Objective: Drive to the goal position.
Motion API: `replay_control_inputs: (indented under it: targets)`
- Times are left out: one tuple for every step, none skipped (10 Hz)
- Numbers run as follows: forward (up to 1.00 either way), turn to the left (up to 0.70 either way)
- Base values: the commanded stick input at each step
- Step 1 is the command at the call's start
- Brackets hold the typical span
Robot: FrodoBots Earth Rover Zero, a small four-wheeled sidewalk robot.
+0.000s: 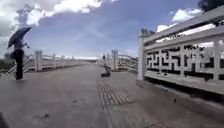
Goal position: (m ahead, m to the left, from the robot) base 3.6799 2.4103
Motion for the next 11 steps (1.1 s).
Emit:
replay_control_inputs:
  targets:
    - [0.45,0.0]
    - [0.45,0.0]
    - [0.45,0.0]
    - [0.45,0.0]
    - [0.45,0.0]
    - [0.45,0.0]
    - [0.7,0.0]
    - [0.7,0.0]
    - [0.7,0.0]
    - [0.7,0.0]
    - [0.7,0.0]
